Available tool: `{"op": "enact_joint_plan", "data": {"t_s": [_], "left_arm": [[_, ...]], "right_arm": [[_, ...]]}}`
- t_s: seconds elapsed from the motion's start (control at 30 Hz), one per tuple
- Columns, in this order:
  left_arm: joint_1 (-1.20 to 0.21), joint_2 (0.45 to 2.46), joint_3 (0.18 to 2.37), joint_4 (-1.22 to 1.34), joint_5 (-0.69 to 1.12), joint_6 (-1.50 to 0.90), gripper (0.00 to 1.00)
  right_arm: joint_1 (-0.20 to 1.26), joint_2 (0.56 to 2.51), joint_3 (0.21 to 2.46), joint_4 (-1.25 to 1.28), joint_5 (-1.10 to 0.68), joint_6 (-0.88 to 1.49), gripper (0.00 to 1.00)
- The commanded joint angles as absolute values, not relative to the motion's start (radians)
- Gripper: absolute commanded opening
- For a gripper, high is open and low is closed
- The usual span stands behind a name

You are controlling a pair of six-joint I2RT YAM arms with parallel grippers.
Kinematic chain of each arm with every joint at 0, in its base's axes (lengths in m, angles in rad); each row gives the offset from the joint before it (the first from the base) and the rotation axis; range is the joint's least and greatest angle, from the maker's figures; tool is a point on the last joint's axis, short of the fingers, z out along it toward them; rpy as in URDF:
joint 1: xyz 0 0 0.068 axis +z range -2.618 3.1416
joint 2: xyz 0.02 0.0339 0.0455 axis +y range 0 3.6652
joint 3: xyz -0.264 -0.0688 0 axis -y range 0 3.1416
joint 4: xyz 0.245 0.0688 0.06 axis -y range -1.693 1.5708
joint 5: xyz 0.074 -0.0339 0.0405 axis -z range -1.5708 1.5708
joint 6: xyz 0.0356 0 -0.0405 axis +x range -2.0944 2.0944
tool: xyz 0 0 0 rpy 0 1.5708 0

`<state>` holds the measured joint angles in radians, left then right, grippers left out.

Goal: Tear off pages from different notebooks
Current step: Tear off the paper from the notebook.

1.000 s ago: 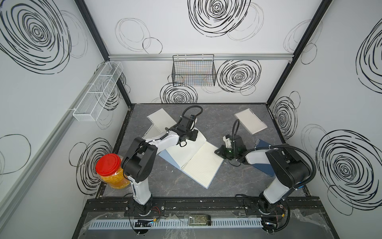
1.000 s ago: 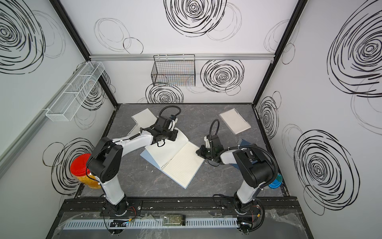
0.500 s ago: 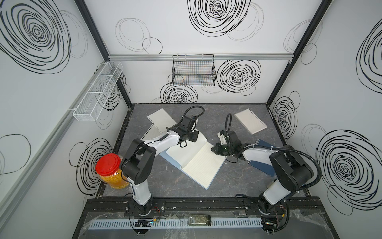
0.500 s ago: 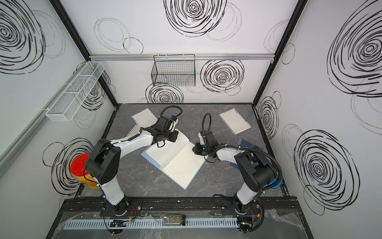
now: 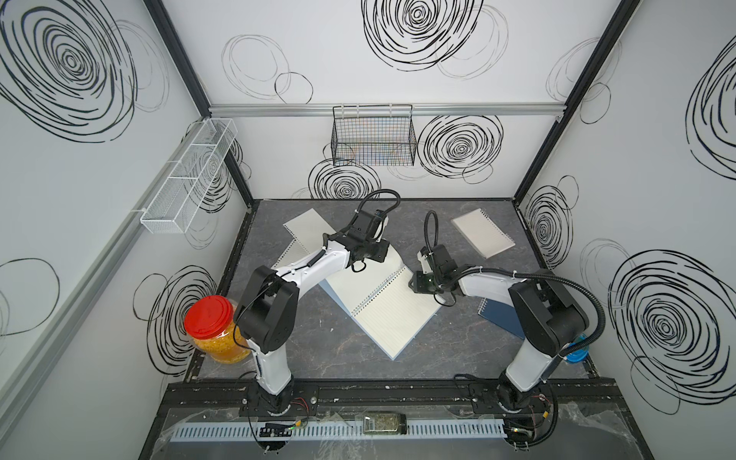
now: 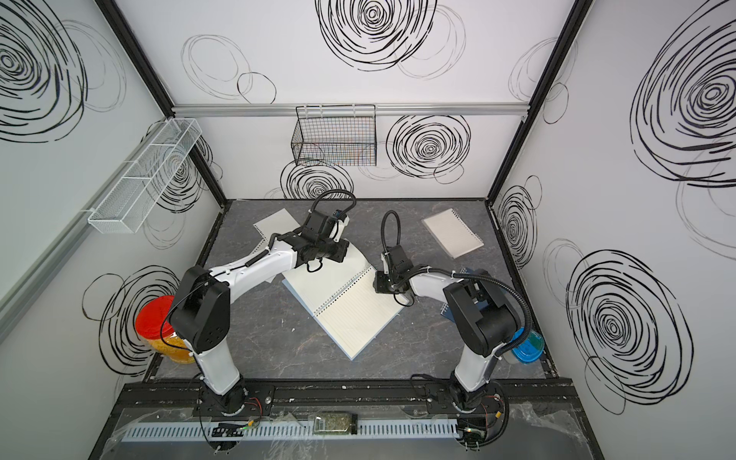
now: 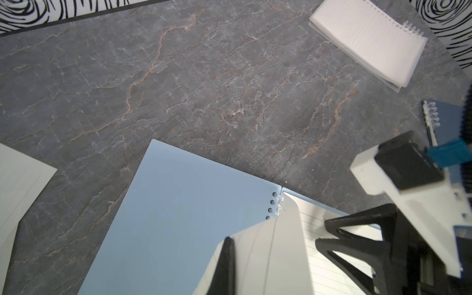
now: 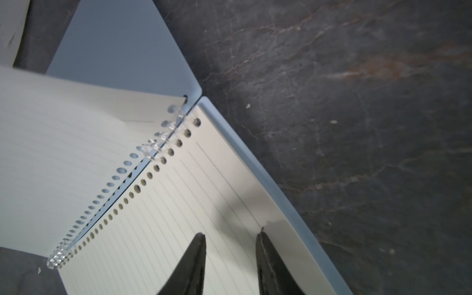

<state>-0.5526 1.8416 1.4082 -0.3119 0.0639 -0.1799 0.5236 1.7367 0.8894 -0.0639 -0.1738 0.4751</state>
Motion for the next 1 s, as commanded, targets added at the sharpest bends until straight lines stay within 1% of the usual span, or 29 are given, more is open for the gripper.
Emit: {"op": "enact_joint_plan", "data": {"t_s": [0.0,0.13,0.3,0.4,0.53,0.7,0.77,0.97], "left_arm": [[-0.572,1.896,1.482,-0.341,0.08,-0.147,0.0],[-0.599,1.958,1.575,-0.39,0.072,-0.128,0.0],[-0.631,2.026,1.671,-0.452,0.036,-0.117,0.0],[-0.649,2.043,1.7,-0.495,-0.018,-0.113,0.0],[-0.661,2.021,1.673,-0.513,-0.058,-0.12,0.0],[-0.671,1.954,1.585,-0.47,-0.017,-0.154,0.0],[-0.679,1.927,1.549,-0.441,0.023,-0.175,0.0],[-0.708,1.897,1.506,-0.417,0.038,-0.205,0.0]], "right_arm": [[0.503,1.745,0.867,-0.103,-0.145,0.504,0.37],[0.501,1.712,0.794,-0.086,-0.129,0.556,0.36],[0.507,1.598,0.646,-0.044,-0.108,0.646,0.36],[0.545,1.519,0.549,0.005,-0.111,0.713,0.36],[0.612,1.438,0.486,0.03,-0.092,0.78,0.36],[0.64,1.391,0.502,0.028,-0.082,0.749,0.35],[0.64,1.404,0.531,0.016,-0.083,0.715,0.35],[0.661,1.48,0.581,0.046,-0.102,0.661,0.3]]}}
